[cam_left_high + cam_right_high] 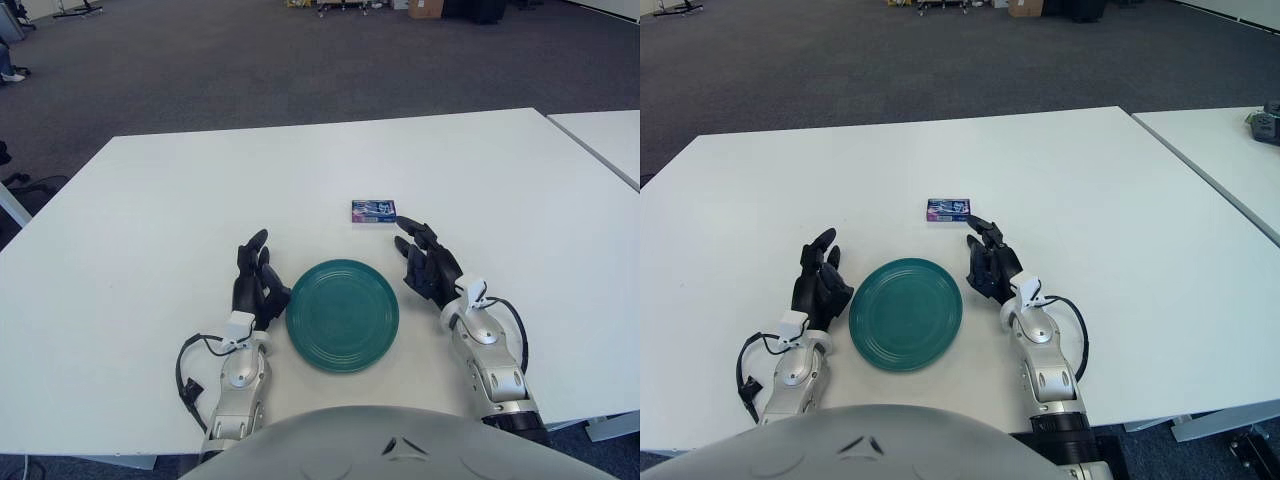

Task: Put the gum into the plate.

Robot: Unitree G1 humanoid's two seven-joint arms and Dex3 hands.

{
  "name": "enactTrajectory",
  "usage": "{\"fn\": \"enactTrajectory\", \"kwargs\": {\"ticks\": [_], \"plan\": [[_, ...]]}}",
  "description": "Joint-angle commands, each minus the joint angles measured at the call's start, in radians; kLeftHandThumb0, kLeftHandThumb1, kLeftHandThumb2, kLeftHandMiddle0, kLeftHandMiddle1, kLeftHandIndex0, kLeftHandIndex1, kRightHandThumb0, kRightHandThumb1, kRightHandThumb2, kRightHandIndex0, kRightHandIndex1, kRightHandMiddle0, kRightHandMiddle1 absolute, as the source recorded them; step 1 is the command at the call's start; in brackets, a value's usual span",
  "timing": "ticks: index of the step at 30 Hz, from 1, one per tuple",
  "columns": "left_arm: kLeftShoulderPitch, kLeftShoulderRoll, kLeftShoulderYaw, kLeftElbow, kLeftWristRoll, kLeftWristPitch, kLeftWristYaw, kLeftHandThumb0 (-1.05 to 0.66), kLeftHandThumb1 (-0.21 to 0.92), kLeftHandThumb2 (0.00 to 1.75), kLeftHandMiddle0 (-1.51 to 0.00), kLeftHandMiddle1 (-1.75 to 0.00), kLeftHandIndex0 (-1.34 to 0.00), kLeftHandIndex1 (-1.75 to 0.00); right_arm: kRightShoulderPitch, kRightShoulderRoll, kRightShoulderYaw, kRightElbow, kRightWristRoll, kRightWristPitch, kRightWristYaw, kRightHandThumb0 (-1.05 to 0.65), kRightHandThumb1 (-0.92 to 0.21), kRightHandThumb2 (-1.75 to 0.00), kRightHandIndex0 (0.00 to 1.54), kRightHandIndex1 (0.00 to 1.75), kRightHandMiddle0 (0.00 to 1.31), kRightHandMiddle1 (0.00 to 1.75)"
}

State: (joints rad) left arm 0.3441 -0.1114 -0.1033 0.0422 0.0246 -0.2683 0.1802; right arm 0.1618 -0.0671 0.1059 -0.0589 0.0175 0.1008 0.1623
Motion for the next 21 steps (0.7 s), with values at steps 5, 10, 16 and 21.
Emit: {"fn": "enactTrajectory", "kwargs": {"ticks": [5, 10, 16, 21], "plan": [[0.010, -0.015, 0.003, 0.025, -0.004, 0.058, -0.006, -1.04, 0.92, 1.11, -0.31, 0.00, 0.00, -0.82, -0.090, 0.012, -0.023, 0.048, 0.028, 0.081, -0.001, -0.69, -0.92, -0.97, 0.17, 0.01, 0.00, 0.45], [-0.016, -0.018, 0.012, 0.083, 0.000, 0.022, 0.002, -1.03, 0.92, 1.11, -0.33, -0.01, -0.01, -0.82, -0.202, 0.035, -0.045, -0.029, 0.057, 0.184, -0.022, -0.76, -0.92, -0.96, 0.21, 0.02, 0.00, 0.51], [-0.044, -0.020, 0.022, 0.153, -0.003, -0.058, 0.004, -1.02, 0.92, 1.10, -0.35, -0.02, -0.03, -0.84, -0.278, 0.029, -0.012, -0.035, -0.003, 0.207, -0.055, -0.79, -0.92, -0.93, 0.29, 0.04, 0.00, 0.63], [-0.067, -0.033, 0.037, 0.205, -0.014, -0.129, 0.010, -1.01, 0.92, 1.08, -0.38, -0.03, -0.05, -0.86, -0.471, 0.010, 0.069, 0.093, -0.168, 0.134, -0.128, -0.77, -0.92, -0.84, 0.40, 0.08, 0.00, 0.73]]}}
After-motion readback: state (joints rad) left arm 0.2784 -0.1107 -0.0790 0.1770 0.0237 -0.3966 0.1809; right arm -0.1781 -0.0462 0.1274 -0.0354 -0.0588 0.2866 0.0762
